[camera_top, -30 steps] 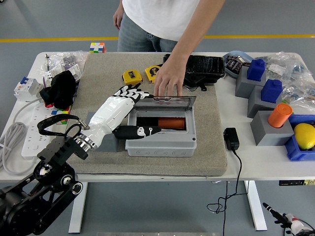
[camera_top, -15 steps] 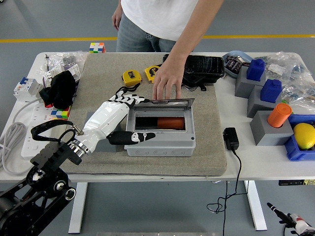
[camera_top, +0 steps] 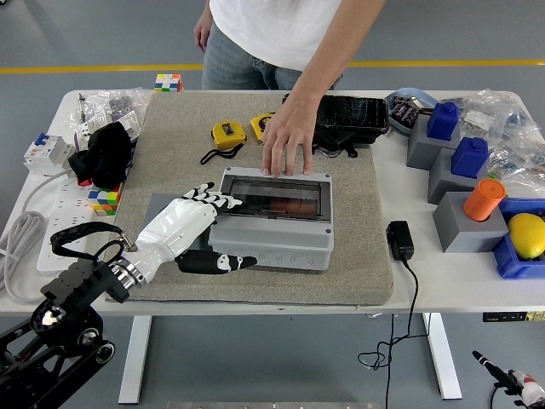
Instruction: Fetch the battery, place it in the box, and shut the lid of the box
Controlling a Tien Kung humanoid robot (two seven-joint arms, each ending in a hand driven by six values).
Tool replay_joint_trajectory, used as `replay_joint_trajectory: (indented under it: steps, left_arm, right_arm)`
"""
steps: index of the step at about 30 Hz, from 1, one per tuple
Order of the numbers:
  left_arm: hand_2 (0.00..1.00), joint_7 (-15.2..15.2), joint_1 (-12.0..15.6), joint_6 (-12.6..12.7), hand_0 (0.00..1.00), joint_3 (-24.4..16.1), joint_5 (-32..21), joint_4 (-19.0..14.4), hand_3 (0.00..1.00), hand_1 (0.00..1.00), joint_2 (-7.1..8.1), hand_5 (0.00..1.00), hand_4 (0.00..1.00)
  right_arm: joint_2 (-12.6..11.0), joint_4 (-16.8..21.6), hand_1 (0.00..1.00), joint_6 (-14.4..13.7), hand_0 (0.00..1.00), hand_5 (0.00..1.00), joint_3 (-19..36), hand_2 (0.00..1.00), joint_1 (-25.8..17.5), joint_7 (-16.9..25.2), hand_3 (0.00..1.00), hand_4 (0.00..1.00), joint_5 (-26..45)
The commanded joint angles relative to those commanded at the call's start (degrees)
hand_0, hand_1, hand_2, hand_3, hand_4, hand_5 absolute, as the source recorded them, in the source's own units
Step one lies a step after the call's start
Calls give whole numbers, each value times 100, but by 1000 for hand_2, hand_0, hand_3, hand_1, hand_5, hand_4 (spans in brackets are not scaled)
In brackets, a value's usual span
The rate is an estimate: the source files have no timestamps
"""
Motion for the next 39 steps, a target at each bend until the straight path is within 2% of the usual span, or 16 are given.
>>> replay_joint_trajectory:
  steps: [7, 13, 18, 19, 24, 26, 31, 32, 39]
  left_arm:
    - [859, -1, -87, -2, 993, -130, 32, -29, 875, 906, 47, 877, 998]
    - [859, -8, -108, -4, 992, -253, 54, 23, 877, 908, -6, 875, 998]
    - [861, -62, -139, 4, 990, -674, 90, 106, 878, 907, -274, 871, 998]
    - [861, -95, -164, -3, 990, -810, 82, 146, 878, 907, -374, 871, 998]
    - [865, -259, -263, -19, 967, -1235, -63, 313, 875, 908, -682, 872, 998]
    - [872, -450, -308, -20, 931, -1373, -324, 410, 872, 908, -787, 875, 998]
    - [872, -845, -416, -99, 931, -1600, -1289, 628, 872, 908, -931, 875, 998]
    - [898, -890, -435, -119, 928, -1641, -1533, 652, 864, 919, -954, 899, 998]
    - [918, -1199, -516, -360, 931, -2018, -3168, 745, 865, 930, -1106, 912, 998]
  right_arm:
    - [6, 3, 883, -12, 904, 998, -118, 821, 33, 16, 861, 998, 127]
    - [-6, 0, 885, -12, 905, 998, -66, 820, 44, 10, 861, 998, 85]
    - [35, 3, 884, -12, 904, 998, -90, 820, 43, 12, 861, 998, 105]
    - [52, 1, 884, -13, 904, 998, -98, 820, 39, 11, 861, 998, 107]
    - [118, 1, 885, -12, 903, 998, -169, 820, 26, 8, 860, 998, 134]
    - [130, 2, 885, -12, 903, 998, -157, 820, 34, 8, 860, 998, 123]
    - [125, 0, 885, 5, 903, 998, 54, 820, 68, -30, 860, 998, -90]
    - [118, 0, 886, 7, 901, 998, 82, 820, 75, -34, 860, 998, -119]
    - [52, 0, 885, 16, 902, 998, 74, 820, 200, -45, 860, 998, -168]
